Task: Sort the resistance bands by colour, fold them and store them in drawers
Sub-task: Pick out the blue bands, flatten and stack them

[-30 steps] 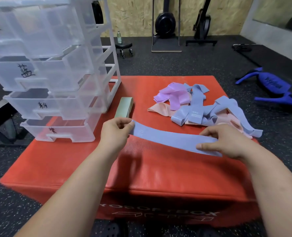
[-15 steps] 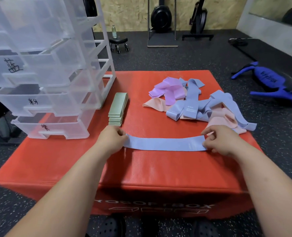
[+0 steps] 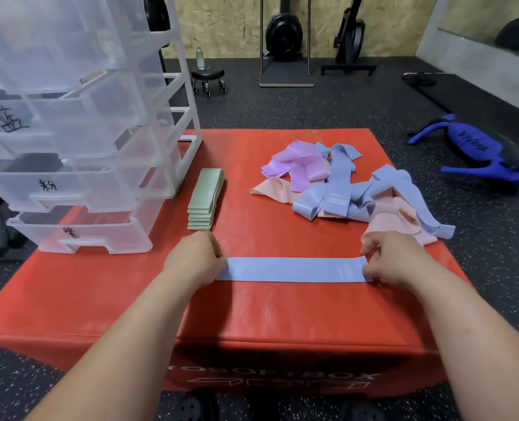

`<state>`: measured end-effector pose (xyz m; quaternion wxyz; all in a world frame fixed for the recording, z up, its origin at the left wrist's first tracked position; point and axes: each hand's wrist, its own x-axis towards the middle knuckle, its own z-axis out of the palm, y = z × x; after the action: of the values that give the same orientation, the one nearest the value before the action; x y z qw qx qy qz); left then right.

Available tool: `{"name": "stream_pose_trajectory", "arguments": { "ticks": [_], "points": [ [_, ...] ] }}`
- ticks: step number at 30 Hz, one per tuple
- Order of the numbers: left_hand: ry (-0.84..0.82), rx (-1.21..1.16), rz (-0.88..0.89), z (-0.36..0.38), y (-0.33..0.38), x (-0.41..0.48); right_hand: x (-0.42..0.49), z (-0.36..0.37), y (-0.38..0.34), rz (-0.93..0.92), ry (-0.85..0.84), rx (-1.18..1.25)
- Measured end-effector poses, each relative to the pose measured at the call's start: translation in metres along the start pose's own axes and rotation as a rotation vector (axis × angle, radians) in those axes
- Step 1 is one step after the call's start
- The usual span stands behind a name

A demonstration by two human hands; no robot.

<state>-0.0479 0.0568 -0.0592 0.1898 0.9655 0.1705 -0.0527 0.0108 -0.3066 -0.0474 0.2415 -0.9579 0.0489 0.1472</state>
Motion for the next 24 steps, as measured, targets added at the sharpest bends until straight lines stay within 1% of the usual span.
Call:
{"name": "stream_pose_trajectory", "arguments": {
  "ticks": [2,4,7,9,11,13,16,18,20,21,22,24],
  "points": [
    [0.041,0.002,0.006,0.001,0.001,0.001,0.001,-0.002,-0.004,-0.016,0.045,-0.086],
    [0.096,-0.034,0.024,0.001,0.004,0.002,0.004,-0.003,-0.01,-0.087,0.16,-0.114],
    [0.134,-0.131,0.062,0.006,0.019,0.003,0.012,0.007,-0.027,-0.293,0.285,-0.04],
    [0.118,-0.19,0.105,0.011,0.03,0.003,0.017,0.018,-0.041,-0.45,0.297,-0.106],
    [0.097,-0.198,0.142,0.017,0.042,0.004,0.023,0.03,-0.056,-0.559,0.298,-0.206],
    [0.084,-0.194,0.171,0.022,0.051,0.007,0.03,0.041,-0.068,-0.581,0.316,-0.328],
    [0.074,-0.201,0.207,0.024,0.06,0.01,0.039,0.053,-0.078,-0.506,0.307,-0.493],
    [0.075,-0.205,0.224,0.023,0.062,0.012,0.044,0.055,-0.079,-0.452,0.304,-0.526],
    [0.082,-0.215,0.235,0.02,0.061,0.013,0.048,0.053,-0.08,-0.449,0.357,-0.507],
    [0.095,-0.226,0.239,0.018,0.06,0.013,0.049,0.051,-0.081,-0.463,0.392,-0.453],
    [0.109,-0.245,0.241,0.017,0.058,0.013,0.049,0.049,-0.083,-0.471,0.421,-0.344],
    [0.124,-0.319,0.238,0.014,0.057,0.014,0.043,0.042,-0.09,-0.456,0.448,-0.03]
  ]
}}
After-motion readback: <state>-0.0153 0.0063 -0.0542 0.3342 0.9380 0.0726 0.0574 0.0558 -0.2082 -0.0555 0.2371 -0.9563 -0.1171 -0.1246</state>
